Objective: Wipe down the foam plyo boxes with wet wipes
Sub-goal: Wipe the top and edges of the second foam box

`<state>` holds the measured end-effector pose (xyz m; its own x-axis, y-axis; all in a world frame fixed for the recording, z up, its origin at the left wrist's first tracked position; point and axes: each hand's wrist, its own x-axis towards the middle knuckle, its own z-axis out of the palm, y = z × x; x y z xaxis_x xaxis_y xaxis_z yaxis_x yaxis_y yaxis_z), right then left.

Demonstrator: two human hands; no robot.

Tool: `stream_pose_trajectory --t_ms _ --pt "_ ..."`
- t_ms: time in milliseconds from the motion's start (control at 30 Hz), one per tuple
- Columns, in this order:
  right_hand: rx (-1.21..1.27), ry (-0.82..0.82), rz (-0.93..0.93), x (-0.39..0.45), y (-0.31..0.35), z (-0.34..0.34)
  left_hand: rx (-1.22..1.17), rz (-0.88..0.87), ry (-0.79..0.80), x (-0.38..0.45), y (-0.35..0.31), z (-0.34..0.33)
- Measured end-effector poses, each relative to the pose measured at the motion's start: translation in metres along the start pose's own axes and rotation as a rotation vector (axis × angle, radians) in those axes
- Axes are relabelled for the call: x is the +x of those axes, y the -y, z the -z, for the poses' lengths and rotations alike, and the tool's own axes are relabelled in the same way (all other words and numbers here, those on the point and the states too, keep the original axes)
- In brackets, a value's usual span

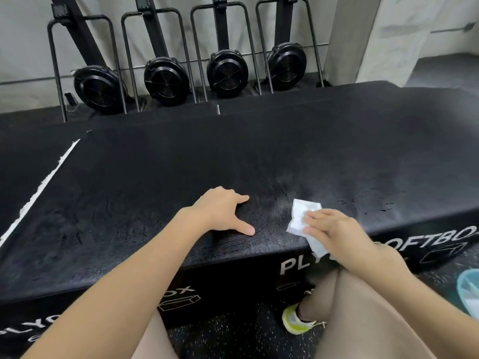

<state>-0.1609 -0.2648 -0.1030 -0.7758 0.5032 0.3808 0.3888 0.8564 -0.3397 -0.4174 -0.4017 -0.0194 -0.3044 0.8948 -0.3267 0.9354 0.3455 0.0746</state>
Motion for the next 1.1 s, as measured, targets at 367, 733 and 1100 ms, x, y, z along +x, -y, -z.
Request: stream_pose_trajectory --t_ms 367,733,1100 --pt "0.01 -0.003 0.15 0.012 0.045 -0.03 0.022 0.003 0.039 0.001 -0.001 -0.003" --pt "-0.043 0.104 -0.064 0.073 0.06 -0.04 -0.02 0.021 0.021 0.008 -0.001 -0.006" --pt "-0.247 0.285 -0.246 0.107 0.029 -0.008 -0.002 0.028 0.028 0.015 0.004 -0.012"
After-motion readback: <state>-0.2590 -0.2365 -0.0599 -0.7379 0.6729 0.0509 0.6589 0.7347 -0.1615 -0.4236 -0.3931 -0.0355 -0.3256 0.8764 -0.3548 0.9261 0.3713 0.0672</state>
